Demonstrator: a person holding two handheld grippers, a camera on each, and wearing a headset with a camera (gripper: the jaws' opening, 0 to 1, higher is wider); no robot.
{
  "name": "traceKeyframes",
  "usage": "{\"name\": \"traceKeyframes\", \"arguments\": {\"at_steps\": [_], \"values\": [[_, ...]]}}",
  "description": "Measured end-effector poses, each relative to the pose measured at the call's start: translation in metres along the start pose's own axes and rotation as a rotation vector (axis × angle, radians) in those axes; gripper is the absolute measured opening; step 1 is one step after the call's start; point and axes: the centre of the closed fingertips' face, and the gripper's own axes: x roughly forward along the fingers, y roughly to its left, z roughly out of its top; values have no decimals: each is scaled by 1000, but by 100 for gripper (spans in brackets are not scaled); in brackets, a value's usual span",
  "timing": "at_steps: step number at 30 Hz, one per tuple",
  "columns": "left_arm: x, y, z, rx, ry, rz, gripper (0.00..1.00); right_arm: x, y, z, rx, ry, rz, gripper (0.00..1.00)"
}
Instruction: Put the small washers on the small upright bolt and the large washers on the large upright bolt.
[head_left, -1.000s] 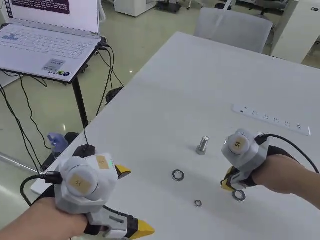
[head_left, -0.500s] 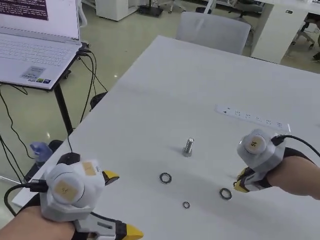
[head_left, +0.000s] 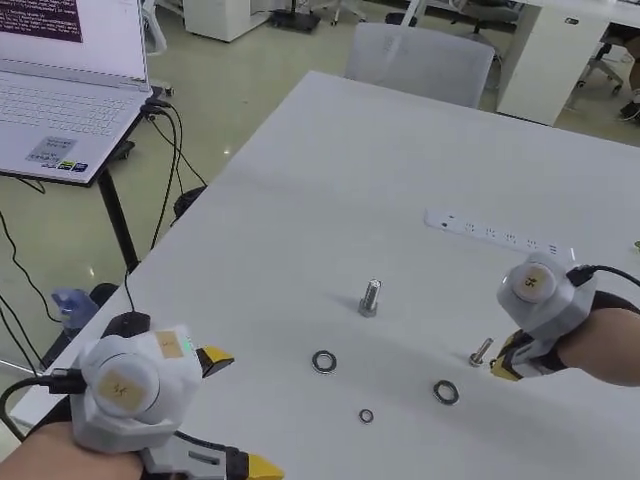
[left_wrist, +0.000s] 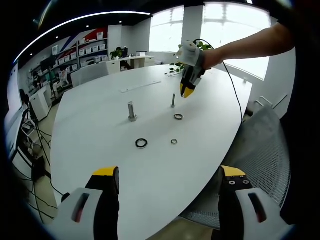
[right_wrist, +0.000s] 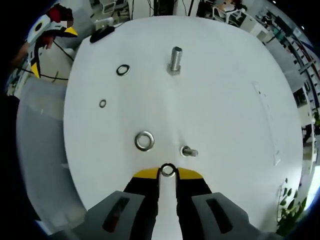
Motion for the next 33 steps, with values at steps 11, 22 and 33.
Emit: {"name": "traceKeyframes", "arguments": {"at_steps": [11,22,33], "values": [[4,0,-3,3,19,1,78,-4,-21,3,15,-21,-18,12],[7,0,-1,-5,19,-6,80,-7,-18,16,0,-31,-24,13],[9,-1,-3,-9,20,-16,83,-4,-17,21,-8,-23,-13,13]]}}
